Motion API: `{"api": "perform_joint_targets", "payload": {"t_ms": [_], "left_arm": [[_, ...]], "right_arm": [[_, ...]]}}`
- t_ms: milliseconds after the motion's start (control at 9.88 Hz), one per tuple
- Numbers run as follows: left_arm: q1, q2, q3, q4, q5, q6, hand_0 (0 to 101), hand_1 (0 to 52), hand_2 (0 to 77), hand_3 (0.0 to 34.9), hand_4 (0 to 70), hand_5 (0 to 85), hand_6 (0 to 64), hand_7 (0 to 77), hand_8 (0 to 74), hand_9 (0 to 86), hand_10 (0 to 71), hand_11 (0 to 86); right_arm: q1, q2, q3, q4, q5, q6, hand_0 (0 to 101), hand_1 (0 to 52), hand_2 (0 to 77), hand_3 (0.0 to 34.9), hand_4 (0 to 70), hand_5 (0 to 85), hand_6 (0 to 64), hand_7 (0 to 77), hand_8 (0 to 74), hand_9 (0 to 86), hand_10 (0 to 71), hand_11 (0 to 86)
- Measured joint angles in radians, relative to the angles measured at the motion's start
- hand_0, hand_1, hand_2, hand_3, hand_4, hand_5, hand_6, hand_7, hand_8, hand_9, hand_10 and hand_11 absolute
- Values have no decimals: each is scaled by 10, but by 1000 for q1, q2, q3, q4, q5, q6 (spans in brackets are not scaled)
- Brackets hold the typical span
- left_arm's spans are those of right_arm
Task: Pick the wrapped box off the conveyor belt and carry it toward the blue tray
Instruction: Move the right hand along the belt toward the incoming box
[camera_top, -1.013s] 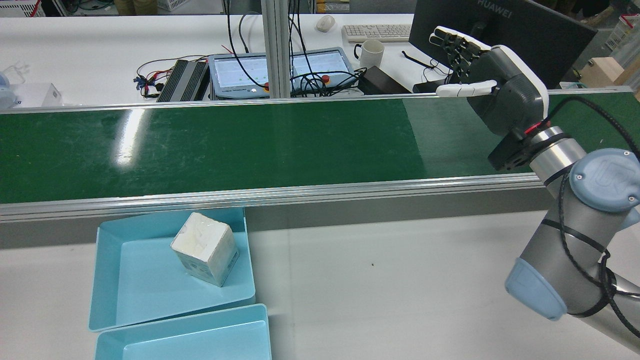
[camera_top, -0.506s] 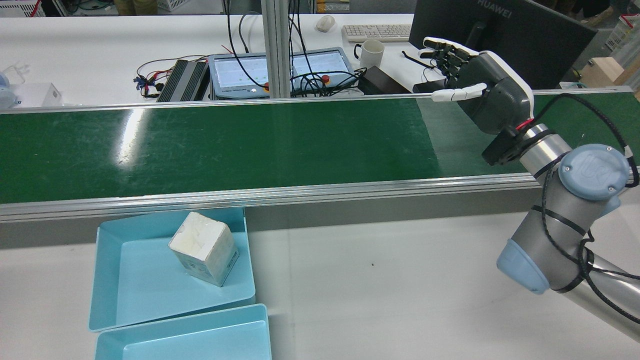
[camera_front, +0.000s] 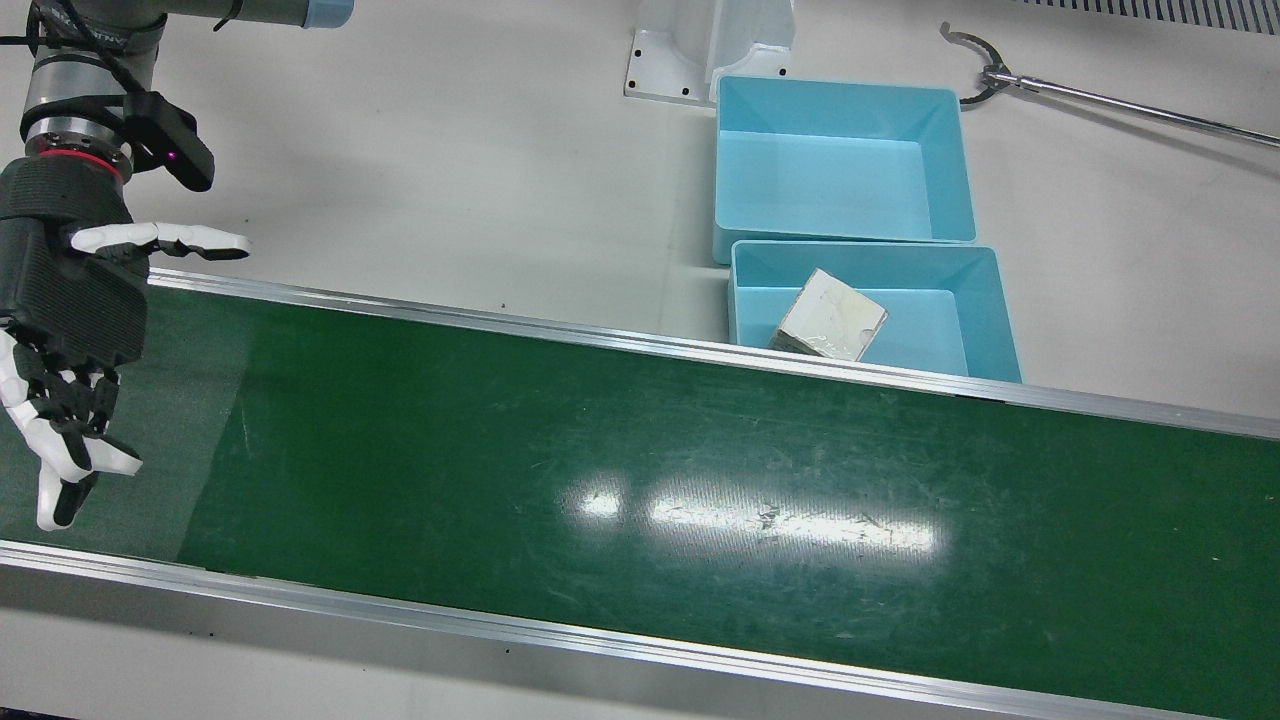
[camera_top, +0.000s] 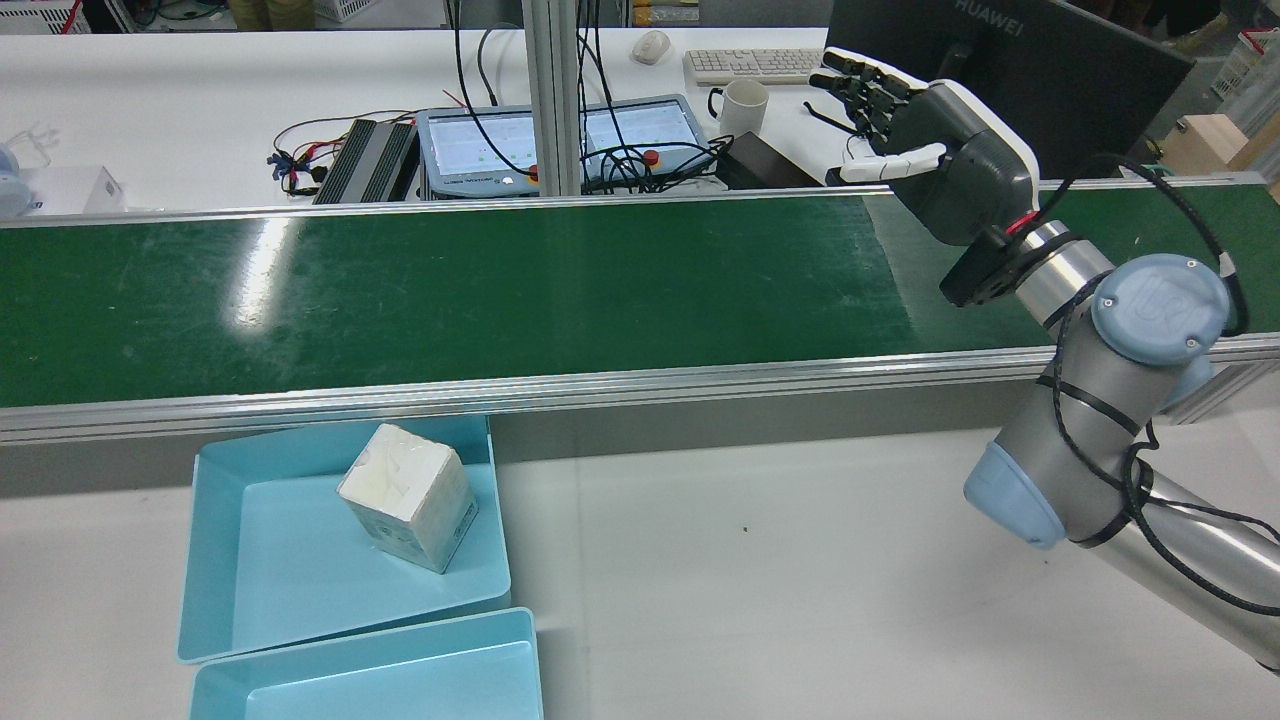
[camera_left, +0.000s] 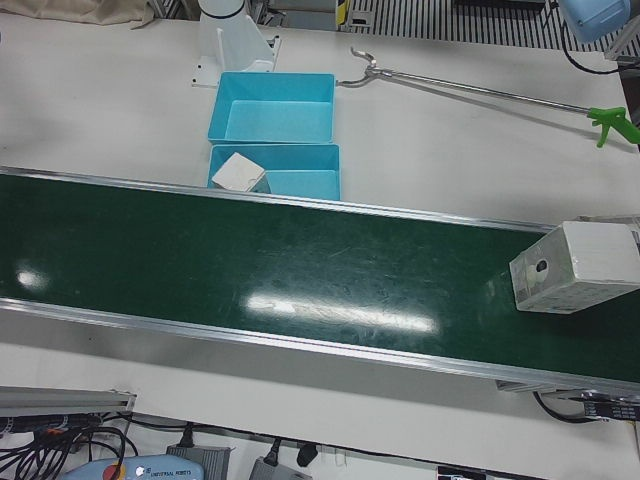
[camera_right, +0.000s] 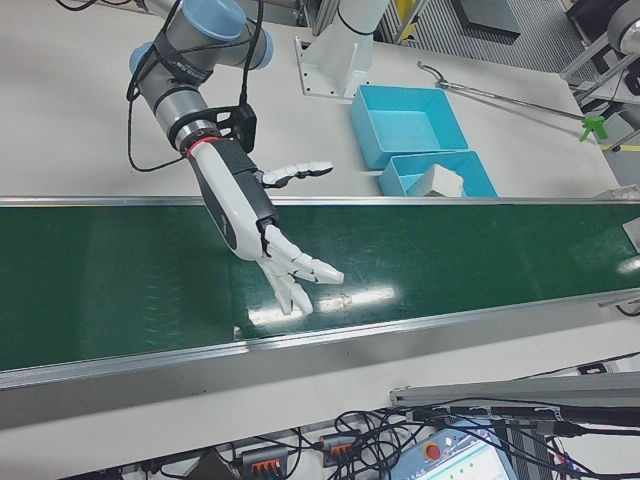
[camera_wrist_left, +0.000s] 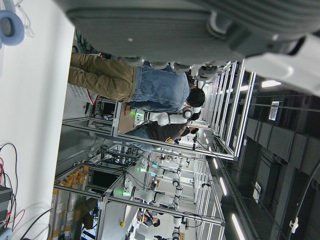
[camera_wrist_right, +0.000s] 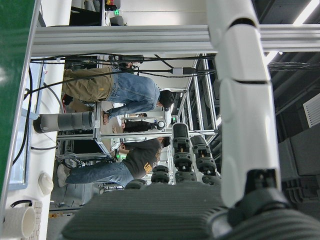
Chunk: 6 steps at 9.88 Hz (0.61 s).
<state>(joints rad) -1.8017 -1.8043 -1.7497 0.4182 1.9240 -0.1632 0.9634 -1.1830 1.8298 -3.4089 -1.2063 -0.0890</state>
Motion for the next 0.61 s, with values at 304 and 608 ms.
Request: {"api": "perform_joint_targets", "payload": {"t_ms": [304, 608], "left_arm": [[0, 0, 0, 0, 0, 0, 0, 0, 5, 0, 5, 11, 0, 5, 5, 0, 5, 0], [0, 0, 0, 0, 0, 0, 0, 0, 5, 0, 5, 11, 5, 5, 5, 0, 5, 0]], "right_arm": [[6, 52, -26, -19, -27, -1, 489, 153, 104, 0, 153, 131, 98, 235, 22, 60, 0, 11], [1, 62, -24, -24, -29, -5, 487, 142, 71, 0, 98, 71, 44, 164, 5, 22, 0, 11]]}}
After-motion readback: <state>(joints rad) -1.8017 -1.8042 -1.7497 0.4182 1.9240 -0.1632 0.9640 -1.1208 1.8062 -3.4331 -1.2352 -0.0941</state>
